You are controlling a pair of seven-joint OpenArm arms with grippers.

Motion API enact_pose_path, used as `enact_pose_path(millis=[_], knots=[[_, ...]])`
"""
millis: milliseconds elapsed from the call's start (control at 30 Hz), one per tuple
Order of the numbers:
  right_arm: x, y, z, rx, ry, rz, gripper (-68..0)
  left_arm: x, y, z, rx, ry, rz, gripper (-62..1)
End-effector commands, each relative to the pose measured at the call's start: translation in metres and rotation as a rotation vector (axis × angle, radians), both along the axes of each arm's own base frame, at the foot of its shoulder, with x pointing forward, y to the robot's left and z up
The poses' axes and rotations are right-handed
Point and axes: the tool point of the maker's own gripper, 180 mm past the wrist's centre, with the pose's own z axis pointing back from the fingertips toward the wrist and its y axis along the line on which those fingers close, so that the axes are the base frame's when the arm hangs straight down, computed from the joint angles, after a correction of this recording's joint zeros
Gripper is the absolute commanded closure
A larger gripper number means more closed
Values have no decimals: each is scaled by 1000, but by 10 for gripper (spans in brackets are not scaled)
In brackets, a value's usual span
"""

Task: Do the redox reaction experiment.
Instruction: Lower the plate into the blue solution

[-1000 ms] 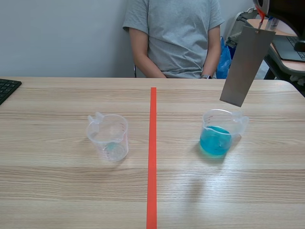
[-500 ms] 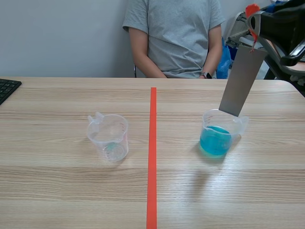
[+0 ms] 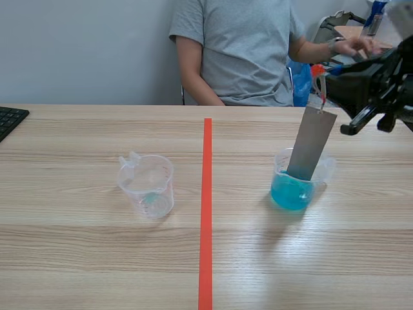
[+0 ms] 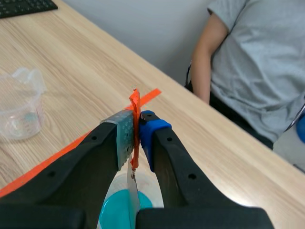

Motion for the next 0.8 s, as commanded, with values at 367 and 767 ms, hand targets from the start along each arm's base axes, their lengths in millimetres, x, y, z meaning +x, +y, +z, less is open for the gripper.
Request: enact_pose_path(millis=[367,767], knots=[[21,-4,-30,-6,17,-19,-15,3,-3,4,-11,-17,-9,-51],[20,-1,-38,-23,18,-17,-15,3,-3,4,-11,-17,-9,-51]])
